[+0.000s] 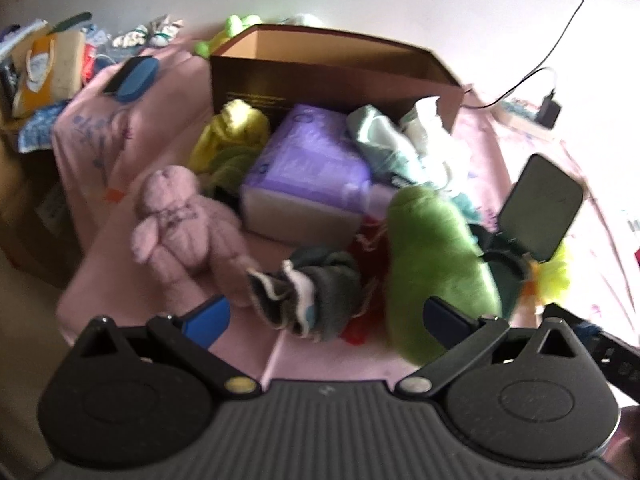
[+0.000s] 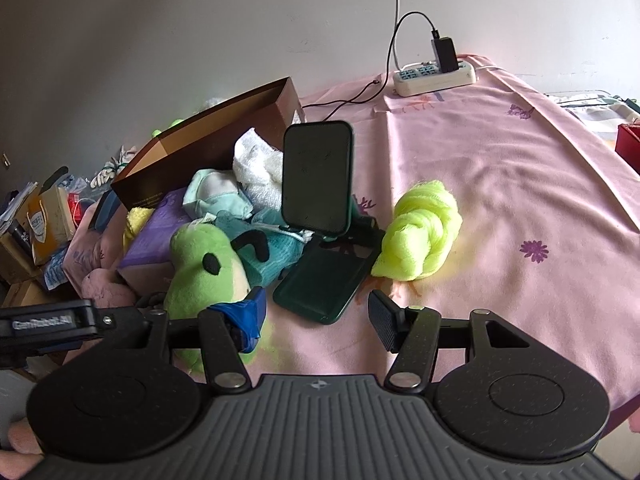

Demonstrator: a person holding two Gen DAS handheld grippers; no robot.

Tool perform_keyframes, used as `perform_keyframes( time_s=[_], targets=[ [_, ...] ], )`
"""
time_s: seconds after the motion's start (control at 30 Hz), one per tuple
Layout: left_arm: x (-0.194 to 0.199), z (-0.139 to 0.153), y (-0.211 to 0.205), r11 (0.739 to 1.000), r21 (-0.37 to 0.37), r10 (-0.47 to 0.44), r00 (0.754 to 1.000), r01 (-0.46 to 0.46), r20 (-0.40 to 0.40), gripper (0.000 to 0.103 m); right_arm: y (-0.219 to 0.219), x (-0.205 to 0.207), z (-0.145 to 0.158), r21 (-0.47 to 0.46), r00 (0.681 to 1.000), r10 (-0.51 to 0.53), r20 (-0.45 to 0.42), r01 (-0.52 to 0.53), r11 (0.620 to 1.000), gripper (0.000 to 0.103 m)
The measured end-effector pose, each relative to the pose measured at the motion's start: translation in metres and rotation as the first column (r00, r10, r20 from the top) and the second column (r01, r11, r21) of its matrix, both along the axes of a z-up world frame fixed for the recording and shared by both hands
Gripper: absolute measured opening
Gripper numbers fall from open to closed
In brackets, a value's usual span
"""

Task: Organize soft objects
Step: 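Close the left tool on the green plush while the right tool grasps the lime loofah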

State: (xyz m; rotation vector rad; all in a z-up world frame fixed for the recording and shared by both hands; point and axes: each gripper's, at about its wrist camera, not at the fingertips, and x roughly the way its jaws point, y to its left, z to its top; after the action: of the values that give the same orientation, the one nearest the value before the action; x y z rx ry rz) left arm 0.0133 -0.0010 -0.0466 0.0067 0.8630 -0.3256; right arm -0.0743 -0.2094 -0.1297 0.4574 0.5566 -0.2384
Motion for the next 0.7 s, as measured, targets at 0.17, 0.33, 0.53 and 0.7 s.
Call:
perform_keyframes(
  time_s=[0.17, 0.33, 0.53, 0.7],
  targets=[
    [-0.006, 0.004, -0.006, 0.997, -0.043, -0.064, 0.998, 0.065, 0.029, 0.103, -0.013, 0.001, 0.000, -0.019, 0.999, -0.043, 0.009, 0.044, 0.999, 0.042],
    [-0.010, 0.008, -0.021, 0.981, -0.096, -0.163, 0.985, 0.168, 0.056, 0.103, -0.035, 0.007, 0.000, -0.081, 0.992, -0.128, 0.005, 0.128, 0.988, 0.042],
    [-0.005, -0.010, -0.059, 0.968, 0.009, -0.249, 0.966, 0.249, 0.068, 0.103, -0.066, 0.020, -0.012, -0.062, 0.978, -0.207, -0.034, 0.205, 0.977, 0.042],
    [0.006, -0.026, -0.069, 0.968, 0.055, -0.249, 0.967, 0.246, 0.048, 0.103, -0.069, 0.033, -0.019, -0.084, 0.977, -0.211, -0.041, 0.207, 0.975, 0.042]
  ],
)
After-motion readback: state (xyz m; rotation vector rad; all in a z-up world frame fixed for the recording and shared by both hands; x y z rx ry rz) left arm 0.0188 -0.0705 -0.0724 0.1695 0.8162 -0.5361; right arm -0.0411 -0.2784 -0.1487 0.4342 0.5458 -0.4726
